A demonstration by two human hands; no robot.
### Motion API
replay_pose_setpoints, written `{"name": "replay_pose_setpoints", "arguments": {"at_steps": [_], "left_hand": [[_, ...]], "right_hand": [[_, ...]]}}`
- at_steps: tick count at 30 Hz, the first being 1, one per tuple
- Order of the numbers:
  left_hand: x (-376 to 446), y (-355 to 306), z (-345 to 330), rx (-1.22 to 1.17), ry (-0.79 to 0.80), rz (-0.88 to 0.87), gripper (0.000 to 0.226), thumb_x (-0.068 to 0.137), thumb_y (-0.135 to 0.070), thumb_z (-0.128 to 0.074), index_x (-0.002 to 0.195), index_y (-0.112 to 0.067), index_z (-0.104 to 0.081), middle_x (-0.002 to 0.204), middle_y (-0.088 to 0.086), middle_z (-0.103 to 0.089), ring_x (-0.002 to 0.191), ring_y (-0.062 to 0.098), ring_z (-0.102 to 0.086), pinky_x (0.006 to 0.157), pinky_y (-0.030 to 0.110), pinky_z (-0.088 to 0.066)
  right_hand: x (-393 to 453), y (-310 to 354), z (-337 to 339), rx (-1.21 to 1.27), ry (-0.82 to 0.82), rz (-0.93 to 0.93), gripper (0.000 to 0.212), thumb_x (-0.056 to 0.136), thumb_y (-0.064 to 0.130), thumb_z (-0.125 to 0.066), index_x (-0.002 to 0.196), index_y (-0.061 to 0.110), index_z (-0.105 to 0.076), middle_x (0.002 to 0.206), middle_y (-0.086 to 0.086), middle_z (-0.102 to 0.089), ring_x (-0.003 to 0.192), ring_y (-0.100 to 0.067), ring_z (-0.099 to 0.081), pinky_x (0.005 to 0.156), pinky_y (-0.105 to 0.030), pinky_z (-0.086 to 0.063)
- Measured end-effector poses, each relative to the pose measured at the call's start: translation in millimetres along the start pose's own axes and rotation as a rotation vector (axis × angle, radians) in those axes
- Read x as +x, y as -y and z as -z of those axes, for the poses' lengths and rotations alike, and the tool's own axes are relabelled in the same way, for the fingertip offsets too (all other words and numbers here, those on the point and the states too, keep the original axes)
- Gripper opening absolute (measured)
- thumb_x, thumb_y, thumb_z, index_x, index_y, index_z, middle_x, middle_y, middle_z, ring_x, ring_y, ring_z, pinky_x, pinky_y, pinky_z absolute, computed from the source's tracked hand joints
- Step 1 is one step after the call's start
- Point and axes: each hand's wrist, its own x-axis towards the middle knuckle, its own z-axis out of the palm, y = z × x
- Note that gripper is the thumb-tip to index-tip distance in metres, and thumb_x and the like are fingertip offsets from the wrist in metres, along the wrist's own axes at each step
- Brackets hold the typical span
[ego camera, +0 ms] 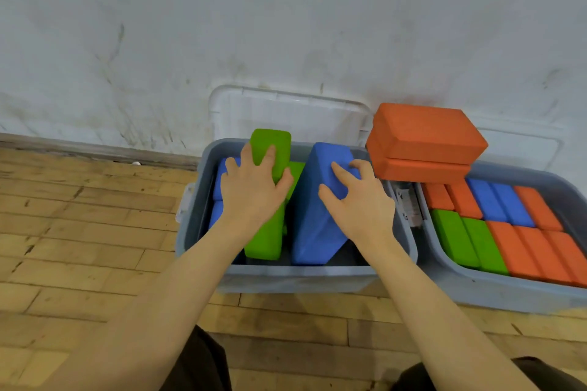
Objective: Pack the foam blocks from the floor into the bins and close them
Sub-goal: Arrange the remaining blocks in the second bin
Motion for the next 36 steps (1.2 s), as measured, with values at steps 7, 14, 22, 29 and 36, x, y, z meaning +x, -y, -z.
{"name": "replay_pose_setpoints", "arguments": {"at_steps": [7,14,22,29,36], "left_hand": [[-10.6,-19.7,-13.9,0.049,0.037,-0.088,0.064,0.086,-0.062,-0.033,0.141,-0.031,-0.038,0.142,0.015,-0.033,0.101,0.038,-0.044,0.072,0.039,-0.040],[-11.2,23.7,-12.6,0.156,0.109,0.047,0.064,0.088,-0.060,-0.040,0.145,-0.035,-0.029,0.137,0.015,-0.032,0.105,0.040,-0.046,0.082,0.041,-0.041],[-29.8,66.6,-54.0,0.114,0.305,-0.009,0.072,0.089,-0.062,-0.036,0.150,-0.035,-0.009,0.146,0.019,-0.012,0.111,0.041,-0.040,0.093,0.044,-0.038],[-17.8,64.8,-89.5,0.127,0.405,-0.055,0.070,0.091,-0.063,-0.030,0.149,-0.036,-0.003,0.156,0.013,0.012,0.137,0.039,-0.017,0.109,0.049,-0.018],[-39.1,98.5,-129.6,0.204,0.679,-0.063,0.055,0.098,-0.051,-0.023,0.148,-0.041,-0.004,0.159,-0.002,0.004,0.144,0.026,0.009,0.112,0.052,0.008]], "right_hand": [[1.6,-18.8,3.4,0.026,0.081,-0.029,0.052,0.086,0.051,-0.054,0.135,0.035,-0.047,0.149,0.008,-0.029,0.116,-0.024,-0.052,0.086,-0.041,-0.048],[-7.3,-5.6,-27.7,0.090,0.119,-0.005,0.051,0.087,0.050,-0.054,0.135,0.035,-0.047,0.151,0.007,-0.030,0.127,-0.021,-0.044,0.091,-0.036,-0.042],[-11.6,0.6,-74.4,0.022,0.238,0.015,0.056,0.087,0.052,-0.053,0.140,0.039,-0.038,0.156,0.003,-0.021,0.127,-0.031,-0.039,0.091,-0.039,-0.042],[-18.2,-12.3,-117.9,-0.067,0.352,0.047,0.063,0.089,0.053,-0.051,0.145,0.037,-0.028,0.157,0.001,-0.012,0.124,-0.033,-0.038,0.090,-0.039,-0.042],[-18.2,-33.1,-155.4,0.106,0.572,0.044,0.056,0.093,0.039,-0.051,0.145,0.035,-0.030,0.158,0.006,-0.012,0.126,-0.030,-0.044,0.096,-0.044,-0.043]]}}
